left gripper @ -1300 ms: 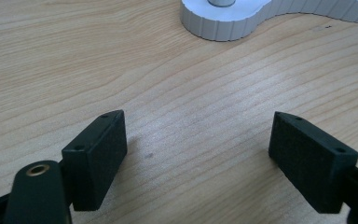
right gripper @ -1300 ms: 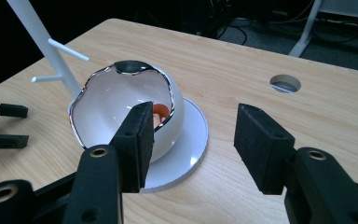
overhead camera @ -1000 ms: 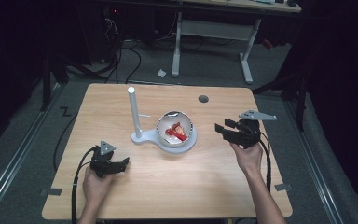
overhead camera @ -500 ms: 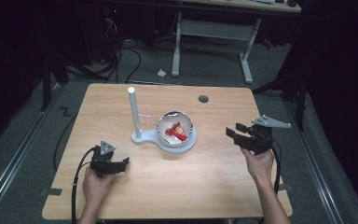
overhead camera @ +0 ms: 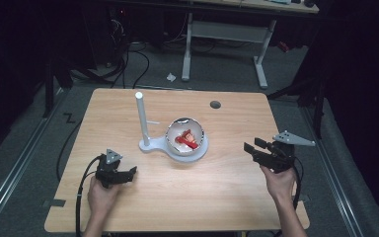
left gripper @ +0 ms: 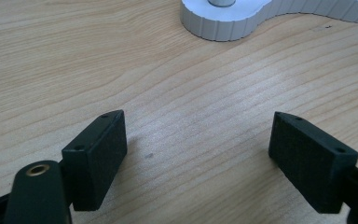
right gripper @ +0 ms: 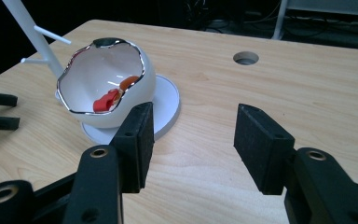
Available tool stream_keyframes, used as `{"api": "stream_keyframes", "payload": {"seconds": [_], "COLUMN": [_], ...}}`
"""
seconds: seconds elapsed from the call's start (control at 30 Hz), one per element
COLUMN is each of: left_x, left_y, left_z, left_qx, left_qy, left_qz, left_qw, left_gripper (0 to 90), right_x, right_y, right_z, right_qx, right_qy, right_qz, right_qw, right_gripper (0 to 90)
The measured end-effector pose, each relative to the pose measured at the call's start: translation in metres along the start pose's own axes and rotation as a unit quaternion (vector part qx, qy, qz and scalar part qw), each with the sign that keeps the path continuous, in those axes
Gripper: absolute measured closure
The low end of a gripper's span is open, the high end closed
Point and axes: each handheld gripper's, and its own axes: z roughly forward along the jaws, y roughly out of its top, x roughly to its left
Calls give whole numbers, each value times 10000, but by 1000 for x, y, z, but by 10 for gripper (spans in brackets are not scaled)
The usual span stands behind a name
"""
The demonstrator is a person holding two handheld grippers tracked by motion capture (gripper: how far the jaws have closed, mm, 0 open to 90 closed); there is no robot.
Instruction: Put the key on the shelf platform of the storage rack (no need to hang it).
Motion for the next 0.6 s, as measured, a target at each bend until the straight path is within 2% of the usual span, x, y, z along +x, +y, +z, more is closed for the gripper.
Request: {"api": "stream_keyframes", "payload": {"seconds": [0.23,0.6], "left_x": [0,0], "left_y": [0,0], "left_z": [0,0], "left_qx": [1,0], "left_qy": [0,1], "left_qz": [3,1], "left_qw": [10000,10000], "left_gripper": [196,196], "right_x": [0,4], "right_y": [-10,-26], "right_z": [0,-2], "right_qx": [108,111], "right_qy": [35,70], "right_qz": [4,36], "right_qw": [9999,9999], "right_gripper": [481,482]}}
